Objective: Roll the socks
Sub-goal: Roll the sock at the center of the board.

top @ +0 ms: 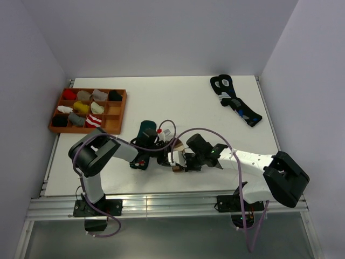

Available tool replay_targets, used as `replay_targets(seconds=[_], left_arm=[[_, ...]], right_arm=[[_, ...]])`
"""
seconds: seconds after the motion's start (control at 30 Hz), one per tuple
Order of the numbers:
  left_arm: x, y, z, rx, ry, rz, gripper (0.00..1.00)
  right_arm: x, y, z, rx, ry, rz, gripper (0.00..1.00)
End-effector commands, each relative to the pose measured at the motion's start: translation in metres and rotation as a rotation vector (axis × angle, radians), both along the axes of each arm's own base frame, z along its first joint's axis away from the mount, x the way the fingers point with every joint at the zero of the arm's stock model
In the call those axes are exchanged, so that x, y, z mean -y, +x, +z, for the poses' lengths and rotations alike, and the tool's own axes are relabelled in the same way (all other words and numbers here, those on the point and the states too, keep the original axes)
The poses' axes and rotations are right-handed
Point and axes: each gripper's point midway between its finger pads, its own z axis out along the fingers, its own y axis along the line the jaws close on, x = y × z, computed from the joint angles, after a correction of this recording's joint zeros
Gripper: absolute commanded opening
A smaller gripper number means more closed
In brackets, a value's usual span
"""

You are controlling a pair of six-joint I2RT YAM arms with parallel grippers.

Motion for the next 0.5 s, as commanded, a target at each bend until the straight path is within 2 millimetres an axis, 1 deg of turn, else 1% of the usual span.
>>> replay_targets(seconds=[0.0,0.1,0.13,0.23,0.3,0.33,0.4,0.43,0.47], left_arm=[[-0.004,0.038,0.021,0.157,-0.037,0.113,0.19],[-0.005,0.044,0.031,0.215,-0.058,0.129,0.20],[-0.004,0.046,0.039,0.244,-0.078,0.134,0.22],[-0.006,0.050,0.044,0.292,-0.088,0.142,0.25],[-0.008,0.051,0.043,0.307,-0.078,0.149,0.26],[-0.008,0.052,0.043,0.317,-0.075,0.154,0.27],[-0.014,0.052,0.037,0.323,-0.046,0.166,0.26],[-0.015,0.051,0.040,0.341,-0.051,0.169,0.27],[-0.020,0.050,0.037,0.355,-0.039,0.182,0.27]], right_arm=[[0.034,-0.024,-0.022,-0.116,-0.140,-0.056,0.09],[0.040,-0.027,-0.025,-0.140,-0.154,-0.071,0.06],[0.042,-0.028,-0.025,-0.153,-0.163,-0.071,0.06],[0.046,-0.026,-0.025,-0.186,-0.176,-0.087,0.06],[0.051,-0.031,-0.025,-0.233,-0.194,-0.084,0.05],[0.049,-0.027,-0.023,-0.231,-0.191,-0.086,0.05],[0.051,-0.026,-0.022,-0.252,-0.197,-0.086,0.05],[0.050,-0.026,-0.018,-0.263,-0.201,-0.077,0.05],[0.049,-0.027,-0.018,-0.287,-0.202,-0.071,0.05]])
